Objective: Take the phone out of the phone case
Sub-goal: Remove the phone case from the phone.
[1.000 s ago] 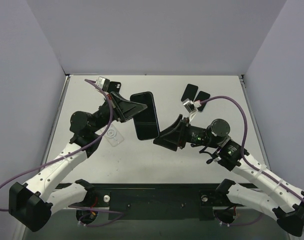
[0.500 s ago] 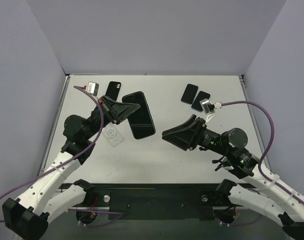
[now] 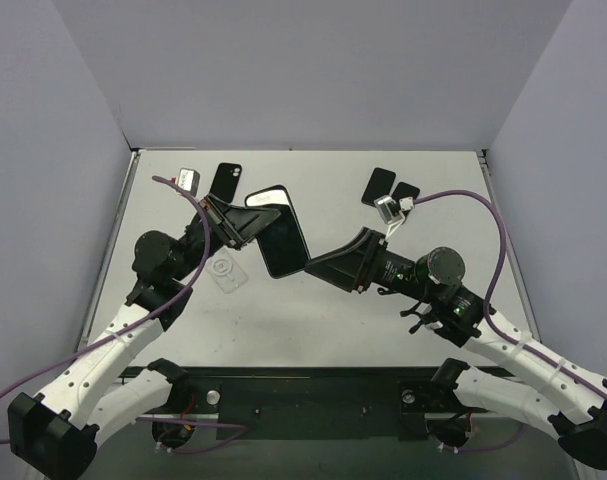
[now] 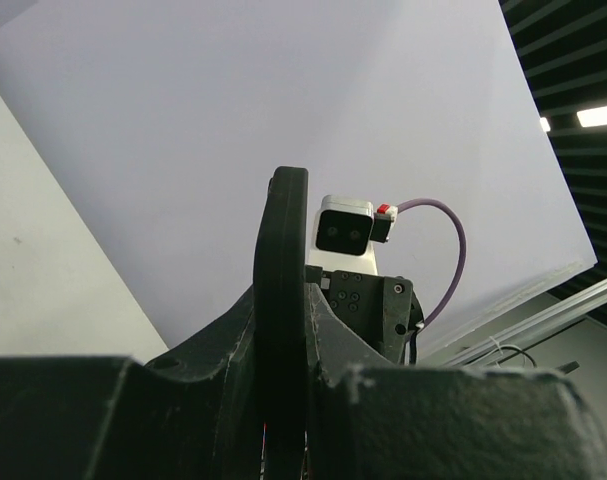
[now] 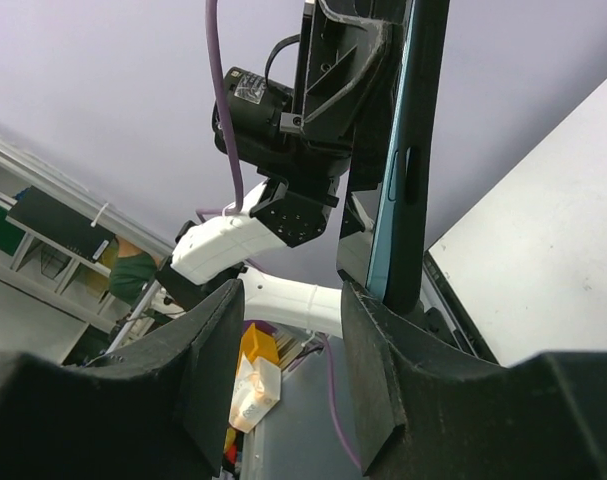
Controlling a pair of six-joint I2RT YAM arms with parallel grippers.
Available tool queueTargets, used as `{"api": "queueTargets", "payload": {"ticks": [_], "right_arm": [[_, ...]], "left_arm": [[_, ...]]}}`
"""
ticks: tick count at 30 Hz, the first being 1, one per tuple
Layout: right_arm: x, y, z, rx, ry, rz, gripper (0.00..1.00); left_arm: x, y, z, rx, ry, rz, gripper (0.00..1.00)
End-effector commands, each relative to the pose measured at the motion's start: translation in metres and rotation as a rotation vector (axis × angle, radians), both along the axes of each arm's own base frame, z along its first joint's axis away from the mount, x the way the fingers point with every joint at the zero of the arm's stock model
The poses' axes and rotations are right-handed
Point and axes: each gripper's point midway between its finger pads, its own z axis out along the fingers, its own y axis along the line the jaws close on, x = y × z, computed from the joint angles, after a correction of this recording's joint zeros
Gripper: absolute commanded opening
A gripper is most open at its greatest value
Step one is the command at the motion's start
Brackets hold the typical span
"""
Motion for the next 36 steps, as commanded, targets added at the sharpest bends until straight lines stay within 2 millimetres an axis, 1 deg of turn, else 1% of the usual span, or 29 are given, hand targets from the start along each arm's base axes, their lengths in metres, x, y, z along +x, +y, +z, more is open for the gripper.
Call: {"api": "queueTargets", "payload": {"ticks": [1,9,19,25,29,32,36], "right_arm": [[-0.002,-0.004,0.013,0.058,-0.054,-0.015,0.39],[-0.006,-0.008,0.015,0.057,-0.07,-0.017,0.39],[-0.004,-0.008,0.007,0.032,-0.063,-0.024,0.39],[0.0,-0.006,0.002,0.02,-0.058,-0.035,0.39],[0.002,-0.004,0.0,0.016,-0.053,-0.039,0.39],[0.004,-0.002,0.002,0.025,-0.048,-0.038,0.4],[0.013,0.0,0.001,0.021,-0.03,-0.072,0.4]], "left_arm": [[-0.011,0.013,0.041,-0.109,-0.11,0.023,0.0],[-0.01,0.013,0.037,-0.116,-0.094,0.021,0.0],[-0.014,0.015,0.04,-0.134,-0.096,0.008,0.0],[-0.015,0.015,0.038,-0.15,-0.086,0.0,0.0],[-0.017,0.016,0.043,-0.169,-0.093,-0.012,0.0],[-0.017,0.015,0.042,-0.167,-0.092,-0.017,0.0],[-0.019,0.012,0.041,-0.167,-0.089,-0.037,0.0]]}}
